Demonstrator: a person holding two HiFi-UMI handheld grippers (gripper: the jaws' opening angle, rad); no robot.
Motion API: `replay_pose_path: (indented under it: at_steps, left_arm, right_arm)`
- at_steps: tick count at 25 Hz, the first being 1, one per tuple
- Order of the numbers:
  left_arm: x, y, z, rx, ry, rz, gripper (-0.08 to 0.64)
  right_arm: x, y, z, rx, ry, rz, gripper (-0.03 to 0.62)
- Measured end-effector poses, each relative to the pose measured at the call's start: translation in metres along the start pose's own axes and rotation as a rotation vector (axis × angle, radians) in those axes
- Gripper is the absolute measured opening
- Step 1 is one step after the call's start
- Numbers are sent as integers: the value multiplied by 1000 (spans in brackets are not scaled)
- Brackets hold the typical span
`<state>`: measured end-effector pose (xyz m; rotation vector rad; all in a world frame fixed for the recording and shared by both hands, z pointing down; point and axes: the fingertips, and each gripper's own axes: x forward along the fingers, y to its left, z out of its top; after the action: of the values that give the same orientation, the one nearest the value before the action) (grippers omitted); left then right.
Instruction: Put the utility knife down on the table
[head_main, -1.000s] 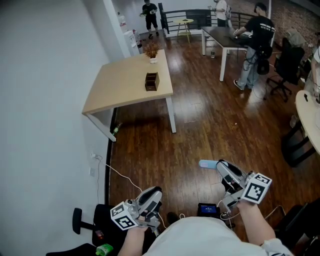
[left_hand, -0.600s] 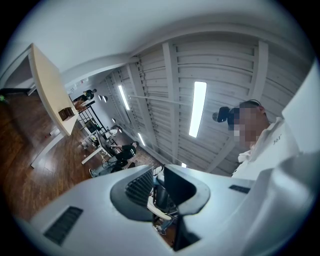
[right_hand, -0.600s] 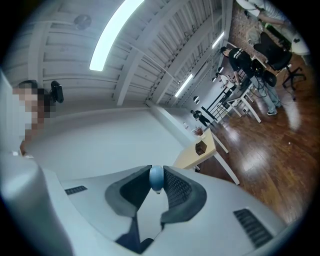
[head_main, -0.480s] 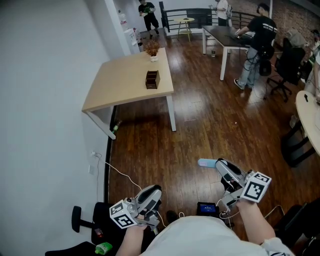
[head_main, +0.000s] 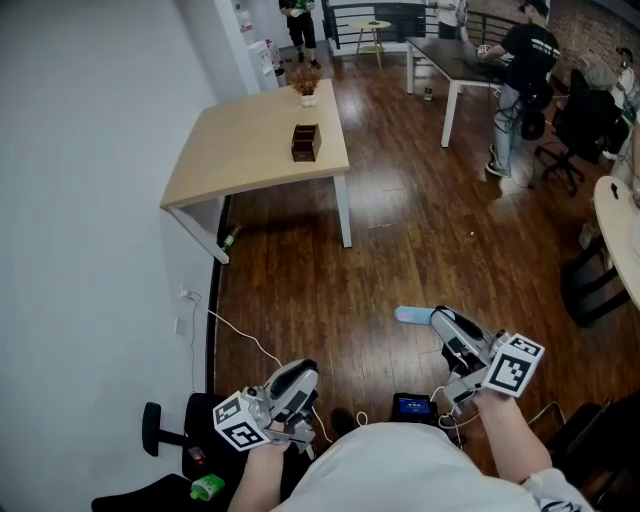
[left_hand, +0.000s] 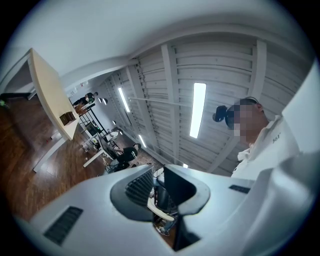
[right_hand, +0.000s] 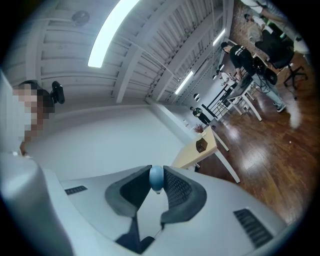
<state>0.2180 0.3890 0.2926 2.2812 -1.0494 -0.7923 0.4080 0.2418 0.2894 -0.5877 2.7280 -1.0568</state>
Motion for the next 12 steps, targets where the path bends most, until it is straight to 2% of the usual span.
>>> replay_pose_path:
  at_steps: [6,12]
  left_arm:
    - [-16,12,8,12,-19,17,64]
    - [-33,20,25,33,-27,7,64]
  right_arm:
    - [12,-1,-8,0,28,-18,72]
    - [30,16,-10,-30,16,-9,72]
